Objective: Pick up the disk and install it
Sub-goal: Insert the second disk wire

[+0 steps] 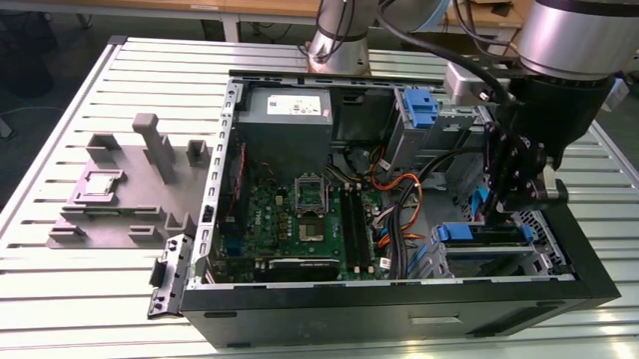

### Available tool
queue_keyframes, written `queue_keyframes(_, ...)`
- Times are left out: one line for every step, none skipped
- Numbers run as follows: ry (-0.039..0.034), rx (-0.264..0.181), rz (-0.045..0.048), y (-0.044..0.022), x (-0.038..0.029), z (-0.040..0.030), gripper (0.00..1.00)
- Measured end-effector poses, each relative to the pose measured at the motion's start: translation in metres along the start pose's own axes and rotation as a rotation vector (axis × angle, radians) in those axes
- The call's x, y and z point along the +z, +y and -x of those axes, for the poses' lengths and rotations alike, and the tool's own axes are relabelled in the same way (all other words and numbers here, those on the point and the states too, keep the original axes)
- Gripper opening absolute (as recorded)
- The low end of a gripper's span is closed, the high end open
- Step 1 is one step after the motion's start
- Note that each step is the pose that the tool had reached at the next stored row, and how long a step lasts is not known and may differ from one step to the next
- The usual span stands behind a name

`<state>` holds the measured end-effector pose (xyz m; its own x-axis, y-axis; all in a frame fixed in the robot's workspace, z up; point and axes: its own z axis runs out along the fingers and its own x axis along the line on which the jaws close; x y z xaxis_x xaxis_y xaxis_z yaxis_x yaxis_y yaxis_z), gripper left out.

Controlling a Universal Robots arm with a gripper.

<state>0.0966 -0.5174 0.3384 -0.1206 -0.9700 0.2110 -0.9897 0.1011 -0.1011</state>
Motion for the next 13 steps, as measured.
queue_keyframes(-0.0052, 0.001, -0.0009, 0.0003, 0.0003, -0.001, 0.16)
queue_keyframes(-0.0127, 0.001, -0.0019, 0.0005, 0.0005, -0.0017, 0.16)
queue_keyframes(-0.0218, 0.002, -0.0029, 0.0007, 0.0008, -0.0023, 0.16)
queue_keyframes(-0.0294, 0.003, -0.0038, 0.0008, 0.001, -0.003, 0.16)
queue_keyframes(-0.0394, 0.004, -0.0048, 0.0009, 0.0013, -0.0037, 0.16)
queue_keyframes(-0.0484, 0.005, -0.0058, 0.0011, 0.0015, -0.0044, 0.16)
queue_keyframes(-0.0564, 0.006, -0.0068, 0.0011, 0.0018, -0.0052, 0.16)
queue_keyframes(-0.0642, 0.007, -0.008, 0.0012, 0.0021, -0.006, 0.16)
queue_keyframes(-0.071, 0.008, -0.009, 0.0013, 0.0024, -0.007, 0.16)
queue_keyframes(-0.0766, 0.009, -0.0099, 0.0014, 0.0027, -0.0081, 0.16)
queue_keyframes(-0.0816, 0.009, -0.0106, 0.0015, 0.003, -0.0093, 0.16)
queue_keyframes(-0.0846, 0.01, -0.0113, 0.0017, 0.0035, -0.0111, 0.16)
queue_keyframes(-0.0867, 0.01, -0.0119, 0.002, 0.0039, -0.0127, 0.16)
